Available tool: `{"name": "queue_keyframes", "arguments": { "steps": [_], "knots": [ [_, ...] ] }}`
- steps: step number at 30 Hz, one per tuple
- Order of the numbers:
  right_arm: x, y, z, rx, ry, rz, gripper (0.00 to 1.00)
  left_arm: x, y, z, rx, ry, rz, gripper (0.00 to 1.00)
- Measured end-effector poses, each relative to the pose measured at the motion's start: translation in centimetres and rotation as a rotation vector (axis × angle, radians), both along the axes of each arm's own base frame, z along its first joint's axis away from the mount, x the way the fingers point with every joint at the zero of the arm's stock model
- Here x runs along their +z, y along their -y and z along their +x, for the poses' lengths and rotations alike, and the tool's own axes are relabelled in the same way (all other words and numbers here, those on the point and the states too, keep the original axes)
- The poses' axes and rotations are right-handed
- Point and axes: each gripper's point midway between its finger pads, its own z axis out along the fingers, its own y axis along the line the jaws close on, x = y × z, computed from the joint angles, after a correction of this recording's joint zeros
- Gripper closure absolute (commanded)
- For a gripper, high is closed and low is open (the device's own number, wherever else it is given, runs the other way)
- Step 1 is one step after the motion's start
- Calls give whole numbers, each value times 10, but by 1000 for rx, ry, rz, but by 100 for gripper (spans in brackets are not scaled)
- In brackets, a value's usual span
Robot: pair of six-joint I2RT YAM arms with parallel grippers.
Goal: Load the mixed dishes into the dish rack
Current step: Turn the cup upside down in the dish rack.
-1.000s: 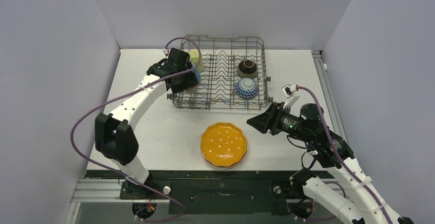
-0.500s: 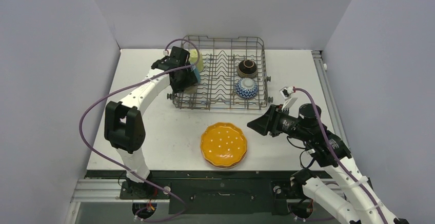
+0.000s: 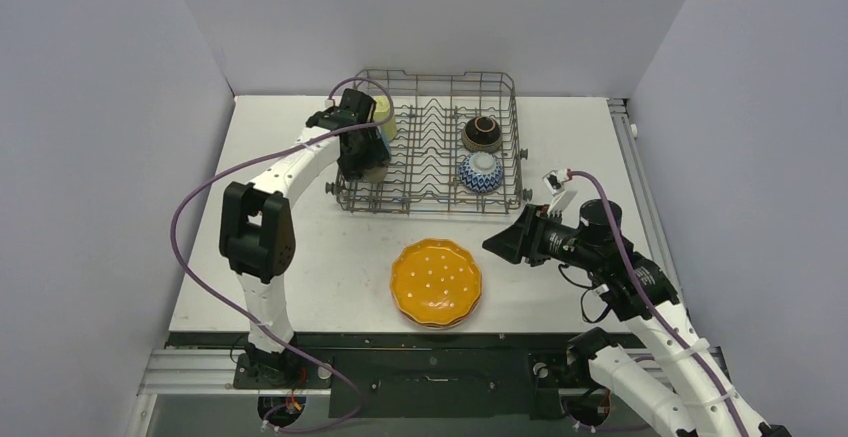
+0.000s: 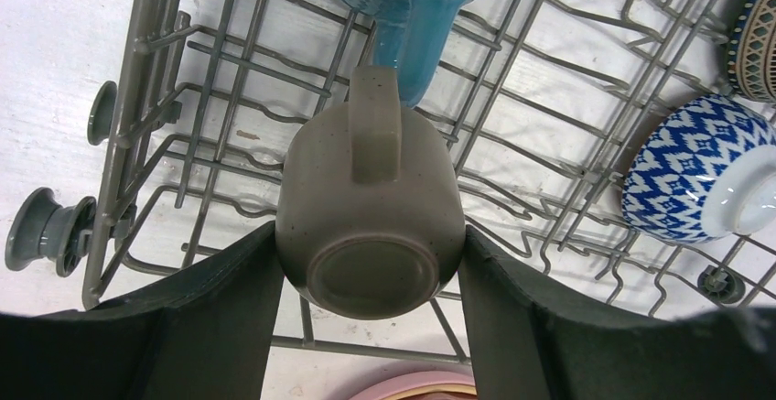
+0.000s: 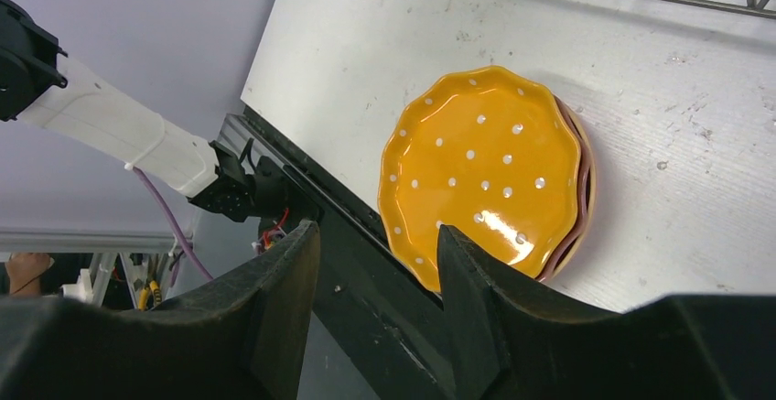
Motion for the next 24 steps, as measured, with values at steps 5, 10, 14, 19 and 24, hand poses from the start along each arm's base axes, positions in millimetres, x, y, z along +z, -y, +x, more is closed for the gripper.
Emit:
{"name": "queue_keyframes", "arguments": {
  "steps": [5, 10, 14, 19, 24],
  "knots": [
    [-5, 1, 3, 0, -14, -9, 54, -14, -1, 0, 3, -32, 11, 100],
    [-10, 0, 5, 6, -33, -16, 54, -23, -1, -1, 7, -52, 16, 100],
    [-12, -1, 6, 8, -41, -19, 54, -24, -1, -1, 10, -55, 18, 100],
    [-14, -1, 8, 5, -50, -23, 54, -33, -2, -4, 10, -81, 28, 100],
    [-15, -1, 9, 4, -56, -26, 54, -44, -5, -10, 11, -116, 41, 100]
  ]
}}
